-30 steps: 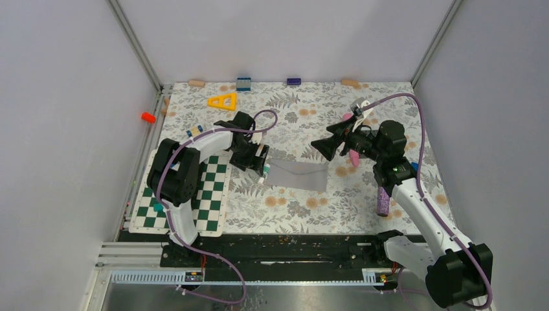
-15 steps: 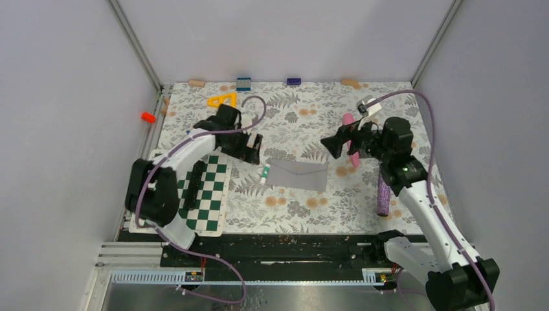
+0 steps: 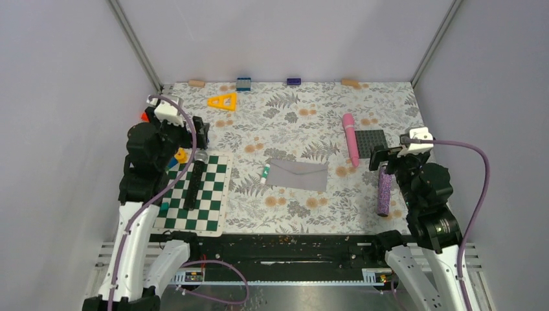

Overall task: Place the letter into the envelope and seal it
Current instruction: Reset both arms

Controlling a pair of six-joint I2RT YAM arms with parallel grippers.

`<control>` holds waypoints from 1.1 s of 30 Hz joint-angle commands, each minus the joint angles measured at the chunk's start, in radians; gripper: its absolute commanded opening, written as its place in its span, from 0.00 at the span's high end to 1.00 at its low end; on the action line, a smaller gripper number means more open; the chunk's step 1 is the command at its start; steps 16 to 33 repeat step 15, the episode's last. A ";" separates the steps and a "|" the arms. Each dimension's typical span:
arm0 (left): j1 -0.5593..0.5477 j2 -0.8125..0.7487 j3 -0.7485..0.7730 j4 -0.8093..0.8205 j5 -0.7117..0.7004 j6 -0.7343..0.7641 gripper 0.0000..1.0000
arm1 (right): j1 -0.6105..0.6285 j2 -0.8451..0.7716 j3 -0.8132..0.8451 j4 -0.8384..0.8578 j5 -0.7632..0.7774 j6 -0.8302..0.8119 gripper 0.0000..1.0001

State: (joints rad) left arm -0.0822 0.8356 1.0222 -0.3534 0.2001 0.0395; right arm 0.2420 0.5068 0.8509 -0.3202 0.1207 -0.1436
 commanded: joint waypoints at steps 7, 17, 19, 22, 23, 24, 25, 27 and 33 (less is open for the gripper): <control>0.006 -0.366 -0.097 -0.170 -0.307 0.053 0.01 | -0.003 -0.190 -0.093 -0.068 0.100 -0.029 0.00; 0.020 -0.446 -0.173 -0.171 -0.301 0.037 0.01 | -0.003 -0.244 -0.105 -0.018 0.273 -0.043 0.00; 0.020 -0.446 -0.173 -0.171 -0.301 0.037 0.01 | -0.003 -0.244 -0.105 -0.018 0.273 -0.043 0.00; 0.020 -0.446 -0.173 -0.171 -0.301 0.037 0.01 | -0.003 -0.244 -0.105 -0.018 0.273 -0.043 0.00; 0.020 -0.446 -0.173 -0.171 -0.301 0.037 0.01 | -0.003 -0.244 -0.105 -0.018 0.273 -0.043 0.00; 0.020 -0.446 -0.173 -0.171 -0.301 0.037 0.01 | -0.003 -0.244 -0.105 -0.018 0.273 -0.043 0.00; 0.020 -0.446 -0.173 -0.171 -0.301 0.037 0.01 | -0.003 -0.244 -0.105 -0.018 0.273 -0.043 0.00; 0.020 -0.446 -0.173 -0.171 -0.301 0.037 0.01 | -0.003 -0.244 -0.105 -0.018 0.273 -0.043 0.00; 0.020 -0.446 -0.173 -0.171 -0.301 0.037 0.01 | -0.003 -0.244 -0.105 -0.018 0.273 -0.043 0.00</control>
